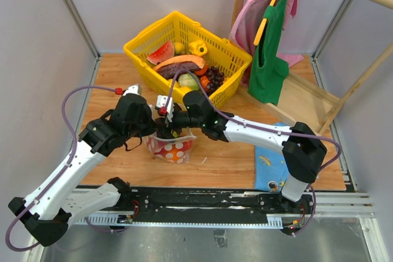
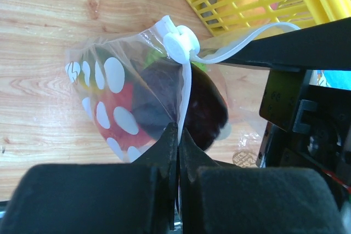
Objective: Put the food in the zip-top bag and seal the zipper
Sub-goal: Place the fake vegetable in the zipper food storage bag.
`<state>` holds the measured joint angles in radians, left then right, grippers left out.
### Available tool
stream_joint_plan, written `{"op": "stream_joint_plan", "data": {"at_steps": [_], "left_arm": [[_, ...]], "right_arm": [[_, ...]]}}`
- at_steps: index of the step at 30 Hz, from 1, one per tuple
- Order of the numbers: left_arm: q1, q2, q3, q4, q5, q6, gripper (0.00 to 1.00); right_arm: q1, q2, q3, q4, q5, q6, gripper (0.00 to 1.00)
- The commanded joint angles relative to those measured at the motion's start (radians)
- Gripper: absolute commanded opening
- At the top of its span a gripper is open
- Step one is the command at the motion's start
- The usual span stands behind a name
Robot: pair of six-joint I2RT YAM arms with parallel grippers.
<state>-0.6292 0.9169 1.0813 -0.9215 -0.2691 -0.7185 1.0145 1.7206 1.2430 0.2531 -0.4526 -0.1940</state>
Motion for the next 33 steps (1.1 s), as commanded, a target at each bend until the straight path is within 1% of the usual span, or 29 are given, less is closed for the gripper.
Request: {"op": "stream_joint_plan", "data": {"at_steps": [1, 3, 7, 13, 21, 27, 33], "left_arm": [[0.006, -0.019, -0.006, 0.020, -0.013, -0.017, 0.00], [0.005, -0.019, -0.008, 0.022, -0.013, -0.018, 0.00], [0.005, -0.018, -0.008, 0.026, -0.012, -0.017, 0.01], [0.005, -0.019, -0.009, 0.028, -0.019, -0.017, 0.00], [0.006, -0.010, -0.017, 0.042, -0.018, -0.017, 0.00], [0.005, -0.008, -0.019, 0.047, -0.019, -0.018, 0.00], [0.005, -0.009, -0.019, 0.047, -0.020, -0.020, 0.00]], "right_arm": [[0.018, -0.083, -0.007, 0.006, 0.009, -0.053, 0.85], [0.018, -0.103, -0.014, 0.000, 0.007, -0.062, 0.88], [0.018, -0.143, -0.026, -0.026, 0.014, -0.073, 0.90], [0.019, -0.240, -0.002, -0.222, 0.135, -0.082, 0.90], [0.018, -0.371, 0.017, -0.477, 0.341, 0.045, 0.86], [0.018, -0.429, -0.014, -0.598, 0.285, 0.083, 0.86], [0.018, -0.460, -0.086, -0.618, 0.224, 0.089, 0.85]]}}
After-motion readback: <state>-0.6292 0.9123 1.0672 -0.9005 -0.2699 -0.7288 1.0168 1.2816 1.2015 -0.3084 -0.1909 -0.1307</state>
